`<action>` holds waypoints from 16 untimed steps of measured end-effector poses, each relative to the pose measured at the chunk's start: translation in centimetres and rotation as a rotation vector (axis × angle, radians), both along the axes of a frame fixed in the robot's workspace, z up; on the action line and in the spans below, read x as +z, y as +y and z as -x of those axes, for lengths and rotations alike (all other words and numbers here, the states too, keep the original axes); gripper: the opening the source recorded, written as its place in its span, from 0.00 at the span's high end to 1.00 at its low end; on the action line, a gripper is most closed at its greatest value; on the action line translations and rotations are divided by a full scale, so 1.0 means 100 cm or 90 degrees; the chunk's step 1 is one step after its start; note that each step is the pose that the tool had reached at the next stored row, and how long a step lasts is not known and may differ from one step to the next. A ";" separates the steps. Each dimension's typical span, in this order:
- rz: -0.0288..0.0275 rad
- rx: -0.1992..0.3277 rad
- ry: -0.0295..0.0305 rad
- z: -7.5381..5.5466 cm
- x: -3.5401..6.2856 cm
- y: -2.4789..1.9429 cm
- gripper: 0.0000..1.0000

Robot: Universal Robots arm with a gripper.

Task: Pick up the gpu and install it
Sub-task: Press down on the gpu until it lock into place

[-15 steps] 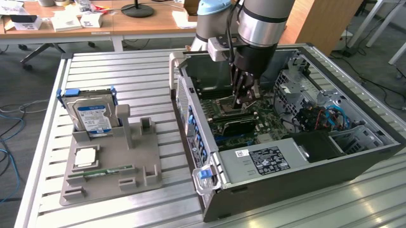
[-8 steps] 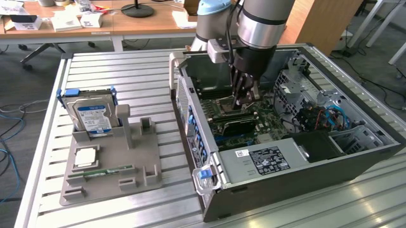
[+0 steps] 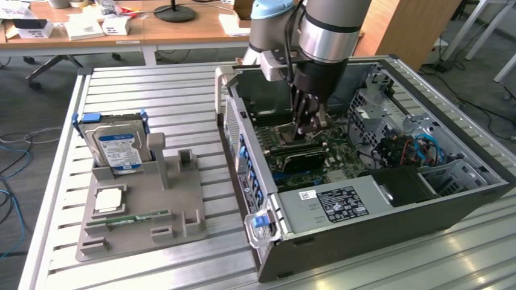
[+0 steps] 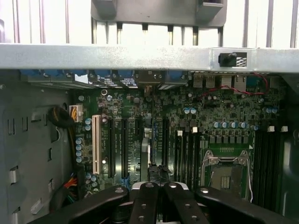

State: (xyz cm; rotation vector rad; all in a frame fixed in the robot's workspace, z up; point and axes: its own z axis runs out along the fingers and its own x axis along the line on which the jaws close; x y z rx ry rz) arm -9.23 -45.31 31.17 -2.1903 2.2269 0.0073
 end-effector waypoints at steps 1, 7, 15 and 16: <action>-0.0001 0.000 0.0000 0.000 -0.0026 0.0000 0.89; -0.0002 0.000 0.0000 0.000 -0.0027 0.0000 0.89; -0.0005 0.000 -0.0001 0.000 -0.0041 0.0001 0.89; -0.0005 0.000 -0.0001 0.000 -0.0048 0.0000 0.89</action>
